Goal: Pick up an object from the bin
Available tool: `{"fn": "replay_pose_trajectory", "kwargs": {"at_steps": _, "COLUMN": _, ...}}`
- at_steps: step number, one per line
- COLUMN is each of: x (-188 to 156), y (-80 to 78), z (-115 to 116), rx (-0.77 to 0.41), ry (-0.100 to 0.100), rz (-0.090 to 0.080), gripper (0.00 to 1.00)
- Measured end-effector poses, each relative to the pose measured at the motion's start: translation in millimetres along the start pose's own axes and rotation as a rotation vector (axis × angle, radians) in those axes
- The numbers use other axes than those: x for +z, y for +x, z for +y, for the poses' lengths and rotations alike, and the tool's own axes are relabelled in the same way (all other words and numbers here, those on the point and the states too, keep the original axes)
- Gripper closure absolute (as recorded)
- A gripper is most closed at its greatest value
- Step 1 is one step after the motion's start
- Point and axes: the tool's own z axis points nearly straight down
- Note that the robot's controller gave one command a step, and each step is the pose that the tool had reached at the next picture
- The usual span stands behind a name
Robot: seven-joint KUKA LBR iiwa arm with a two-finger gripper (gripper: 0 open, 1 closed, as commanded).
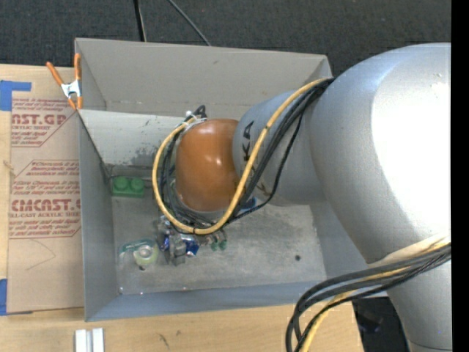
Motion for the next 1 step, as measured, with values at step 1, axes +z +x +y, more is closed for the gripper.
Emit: {"fn": "replay_pose_trajectory", "kwargs": {"at_steps": 1, "x": -157.8, "y": 0.1, "z": -27.7, "rx": -0.435, "ry": 0.004, "rz": -0.007, "gripper": 1.00}}
